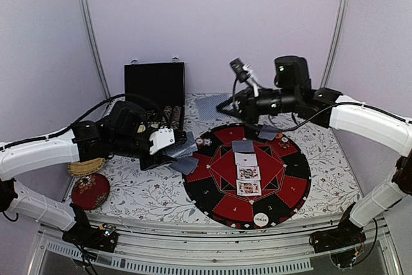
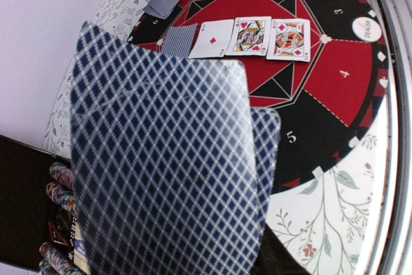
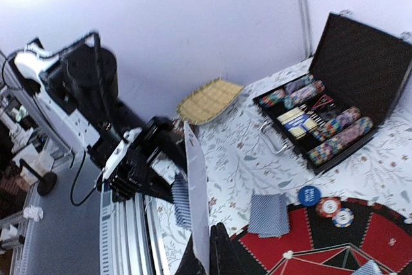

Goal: Distribute texas hold em gaming equipment
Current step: Pick up the poker card from the face-down deck piles, then place the poker card in the community card area.

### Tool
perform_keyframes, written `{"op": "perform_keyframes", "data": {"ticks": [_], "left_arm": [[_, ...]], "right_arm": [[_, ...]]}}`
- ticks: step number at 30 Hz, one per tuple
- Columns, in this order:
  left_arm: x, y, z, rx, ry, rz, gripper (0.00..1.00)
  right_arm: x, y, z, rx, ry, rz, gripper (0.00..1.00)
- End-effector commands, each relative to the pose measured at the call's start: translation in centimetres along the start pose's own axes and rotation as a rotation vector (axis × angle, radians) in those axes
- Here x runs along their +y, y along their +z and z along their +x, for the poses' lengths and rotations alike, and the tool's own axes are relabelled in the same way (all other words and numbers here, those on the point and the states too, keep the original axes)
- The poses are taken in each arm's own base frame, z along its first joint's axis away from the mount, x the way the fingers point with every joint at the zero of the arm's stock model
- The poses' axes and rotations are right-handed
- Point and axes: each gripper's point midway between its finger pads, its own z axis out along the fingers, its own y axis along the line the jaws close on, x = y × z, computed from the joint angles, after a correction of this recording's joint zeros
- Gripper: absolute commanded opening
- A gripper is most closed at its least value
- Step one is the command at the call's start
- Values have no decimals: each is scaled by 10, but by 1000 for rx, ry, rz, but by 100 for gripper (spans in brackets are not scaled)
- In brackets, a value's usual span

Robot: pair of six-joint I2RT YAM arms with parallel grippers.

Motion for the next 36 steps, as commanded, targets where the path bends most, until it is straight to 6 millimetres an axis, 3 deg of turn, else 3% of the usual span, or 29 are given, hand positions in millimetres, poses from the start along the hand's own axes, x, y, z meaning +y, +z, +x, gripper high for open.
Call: {"op": "perform_keyframes", "data": {"ticks": [1,4,8,13,18,24,26,36], "left_arm": [[-4,-2,-8,-30,20,7,44],[-5,-1,-8,-30,21,9,44],[-5,-1,-8,-31,19,13,44],[-7,1,-7,-25,20,20,44],[-7,2,-5,-19,21,21,44],[-7,2,-5,-20,21,23,44],[-8,3,-5,-20,21,24,44],[-8,2,-6,-23,21,26,44]], "right_arm": [[-44,-59,-37,-135,120,44,2],[-110,-73,-16,-73,290,167,2],[-190,-66,45,35,527,188,2],[-248,-34,98,146,663,170,2],[-282,-3,140,201,752,122,2],[-310,12,169,195,819,130,2],[-318,20,197,234,877,130,2],[-338,26,218,225,929,186,2]]}}
